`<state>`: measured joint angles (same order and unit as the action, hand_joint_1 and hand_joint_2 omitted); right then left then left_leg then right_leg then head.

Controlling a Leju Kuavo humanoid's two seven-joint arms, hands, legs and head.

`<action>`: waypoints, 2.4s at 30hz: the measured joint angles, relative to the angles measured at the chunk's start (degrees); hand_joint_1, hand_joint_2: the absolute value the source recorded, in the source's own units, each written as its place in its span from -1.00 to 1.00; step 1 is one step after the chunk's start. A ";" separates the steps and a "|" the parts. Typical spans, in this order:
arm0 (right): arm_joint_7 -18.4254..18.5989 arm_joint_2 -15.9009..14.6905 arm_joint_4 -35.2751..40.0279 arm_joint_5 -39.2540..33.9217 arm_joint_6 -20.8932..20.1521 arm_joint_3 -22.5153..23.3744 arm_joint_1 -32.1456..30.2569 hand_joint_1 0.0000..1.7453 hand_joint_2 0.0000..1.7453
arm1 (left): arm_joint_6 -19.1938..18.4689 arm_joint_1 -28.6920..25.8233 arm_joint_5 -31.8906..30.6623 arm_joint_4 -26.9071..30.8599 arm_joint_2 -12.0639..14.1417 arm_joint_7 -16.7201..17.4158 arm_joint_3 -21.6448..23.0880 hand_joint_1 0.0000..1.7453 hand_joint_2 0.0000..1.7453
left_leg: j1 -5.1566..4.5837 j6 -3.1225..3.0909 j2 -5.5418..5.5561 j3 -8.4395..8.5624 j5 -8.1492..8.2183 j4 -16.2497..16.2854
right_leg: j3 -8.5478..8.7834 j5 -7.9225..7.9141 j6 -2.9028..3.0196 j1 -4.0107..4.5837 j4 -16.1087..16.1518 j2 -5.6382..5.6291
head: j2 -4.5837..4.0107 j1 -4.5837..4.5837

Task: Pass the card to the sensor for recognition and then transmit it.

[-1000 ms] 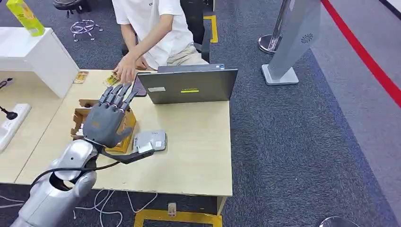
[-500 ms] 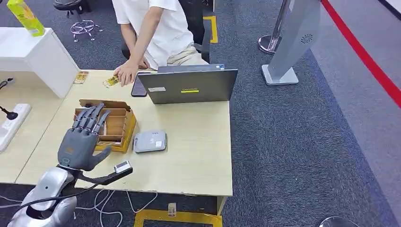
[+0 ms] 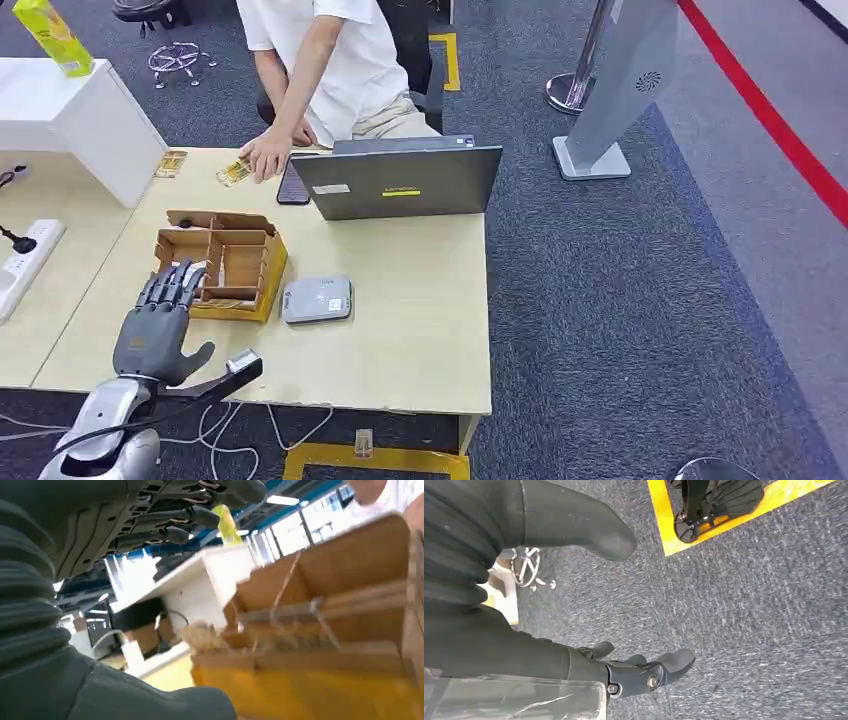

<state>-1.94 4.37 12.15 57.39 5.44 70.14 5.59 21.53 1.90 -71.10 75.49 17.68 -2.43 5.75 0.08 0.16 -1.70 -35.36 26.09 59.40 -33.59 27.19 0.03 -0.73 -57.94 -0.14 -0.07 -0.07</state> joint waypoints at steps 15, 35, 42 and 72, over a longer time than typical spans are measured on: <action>-0.53 -0.48 0.11 0.99 -0.48 -0.02 0.07 -1.00 1.00 | 2.60 1.44 -2.53 -10.55 -4.44 0.98 -1.88 -1.00 1.00 | 0.00 0.00 0.03 0.01 0.00 0.01 | 0.02 -0.01 0.00 0.00 0.01 0.03 | 0.00 -0.02; -0.50 -0.55 0.11 2.03 -0.28 -1.01 0.13 -1.00 1.00 | 8.31 4.49 -5.25 -14.22 -7.19 0.55 -2.01 -1.00 1.00 | 0.00 0.00 0.03 0.02 -0.01 0.03 | 0.01 -0.03 -0.02 0.00 0.01 0.02 | 0.00 -0.02; -0.64 -0.55 0.11 2.19 -0.35 -1.29 0.27 -1.00 1.00 | 8.85 7.69 -6.56 -13.94 -8.26 1.64 -1.99 -1.00 1.00 | 0.00 0.00 0.03 0.03 -0.01 0.03 | 0.01 -0.03 -0.02 0.00 0.01 0.03 | 0.02 -0.02; -0.50 -0.55 0.11 1.95 -1.01 -1.31 0.28 -1.00 1.00 | -2.23 10.91 -6.40 -8.28 -7.60 7.78 0.81 -1.00 1.00 | 0.00 0.00 0.03 0.03 -0.01 0.03 | 0.01 -0.03 -0.02 0.00 0.00 0.01 | 0.00 -0.02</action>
<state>-2.45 3.82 12.26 59.34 4.44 68.83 5.87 19.30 12.81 -77.50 67.21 10.08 5.36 6.56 0.08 0.17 -1.67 -35.33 26.08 59.43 -33.58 27.16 0.01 -0.74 -57.93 -0.14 -0.07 -0.09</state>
